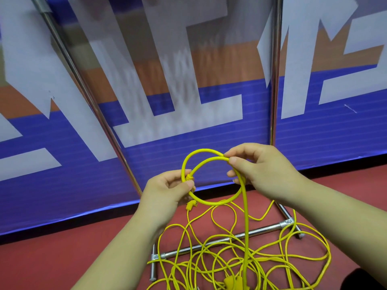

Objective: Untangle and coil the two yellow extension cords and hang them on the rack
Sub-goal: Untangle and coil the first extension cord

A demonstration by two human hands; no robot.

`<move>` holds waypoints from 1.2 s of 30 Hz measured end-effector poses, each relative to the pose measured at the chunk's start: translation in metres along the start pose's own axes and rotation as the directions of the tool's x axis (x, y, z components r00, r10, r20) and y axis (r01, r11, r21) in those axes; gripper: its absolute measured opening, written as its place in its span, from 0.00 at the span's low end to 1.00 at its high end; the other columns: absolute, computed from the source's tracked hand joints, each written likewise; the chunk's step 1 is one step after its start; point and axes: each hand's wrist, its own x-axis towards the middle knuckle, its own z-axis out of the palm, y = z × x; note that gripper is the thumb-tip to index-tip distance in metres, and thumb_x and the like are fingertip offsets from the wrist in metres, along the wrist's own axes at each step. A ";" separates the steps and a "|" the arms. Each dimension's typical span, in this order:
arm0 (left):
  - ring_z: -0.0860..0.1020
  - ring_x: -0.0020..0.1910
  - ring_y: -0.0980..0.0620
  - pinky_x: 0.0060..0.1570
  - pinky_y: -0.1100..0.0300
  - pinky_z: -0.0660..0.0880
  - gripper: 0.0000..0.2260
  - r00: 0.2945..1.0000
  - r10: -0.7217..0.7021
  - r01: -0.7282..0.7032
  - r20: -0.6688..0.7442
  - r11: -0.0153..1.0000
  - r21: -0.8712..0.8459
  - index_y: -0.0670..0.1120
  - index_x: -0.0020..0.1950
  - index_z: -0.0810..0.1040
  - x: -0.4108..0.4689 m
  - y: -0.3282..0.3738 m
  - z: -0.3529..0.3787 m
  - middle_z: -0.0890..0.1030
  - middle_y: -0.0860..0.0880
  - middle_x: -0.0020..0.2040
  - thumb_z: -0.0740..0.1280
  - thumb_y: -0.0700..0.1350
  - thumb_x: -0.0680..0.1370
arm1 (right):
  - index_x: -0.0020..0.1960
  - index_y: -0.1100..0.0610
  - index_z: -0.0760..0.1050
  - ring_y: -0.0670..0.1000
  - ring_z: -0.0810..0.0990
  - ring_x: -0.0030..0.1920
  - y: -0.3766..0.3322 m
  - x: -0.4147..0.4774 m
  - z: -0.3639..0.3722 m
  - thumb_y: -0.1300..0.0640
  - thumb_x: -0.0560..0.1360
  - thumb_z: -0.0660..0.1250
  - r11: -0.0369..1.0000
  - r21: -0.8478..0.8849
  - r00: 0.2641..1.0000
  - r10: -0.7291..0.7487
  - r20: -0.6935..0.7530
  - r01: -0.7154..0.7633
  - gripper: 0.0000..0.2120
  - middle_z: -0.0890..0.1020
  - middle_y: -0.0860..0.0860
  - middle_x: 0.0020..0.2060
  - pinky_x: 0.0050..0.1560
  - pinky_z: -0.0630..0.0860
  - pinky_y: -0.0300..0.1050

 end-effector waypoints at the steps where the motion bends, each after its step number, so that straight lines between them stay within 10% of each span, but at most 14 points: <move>1: 0.82 0.42 0.42 0.43 0.53 0.82 0.10 1.000 0.002 -0.002 -0.003 1.000 -0.005 0.43 0.54 0.83 0.000 0.001 -0.001 0.85 0.37 0.47 0.70 0.32 0.77 | 0.50 0.52 0.82 0.51 0.87 0.42 0.001 0.000 0.000 0.61 0.80 0.67 1.000 -0.005 1.000 0.000 0.008 0.000 0.06 0.84 0.52 0.46 0.46 0.84 0.59; 11: 0.82 0.43 0.49 0.52 0.46 0.82 0.11 0.995 0.040 -0.047 -0.091 0.995 -0.084 0.43 0.60 0.83 0.003 0.001 -0.003 0.86 0.44 0.46 0.69 0.35 0.79 | 0.51 0.43 0.81 0.42 0.84 0.42 0.011 0.002 0.000 0.62 0.74 0.70 0.907 -0.398 0.990 -0.112 0.090 0.139 0.14 0.85 0.43 0.41 0.49 0.82 0.47; 22: 0.84 0.48 0.49 0.52 0.50 0.82 0.11 1.000 0.027 -0.028 -0.007 0.996 -0.086 0.45 0.59 0.84 -0.001 0.004 -0.004 0.86 0.45 0.52 0.69 0.35 0.78 | 0.45 0.40 0.83 0.43 0.80 0.38 0.011 -0.001 0.008 0.46 0.72 0.75 0.906 -0.390 0.986 -0.159 0.045 0.164 0.03 0.82 0.43 0.37 0.41 0.78 0.41; 36: 0.82 0.39 0.51 0.45 0.51 0.84 0.10 0.993 -0.079 0.050 -0.090 0.956 -0.288 0.39 0.60 0.80 0.009 0.005 -0.015 0.84 0.44 0.43 0.66 0.34 0.80 | 0.51 0.58 0.83 0.50 0.83 0.42 0.004 0.007 0.001 0.60 0.77 0.72 0.906 0.375 0.972 0.231 -0.041 -0.199 0.05 0.86 0.54 0.42 0.46 0.84 0.50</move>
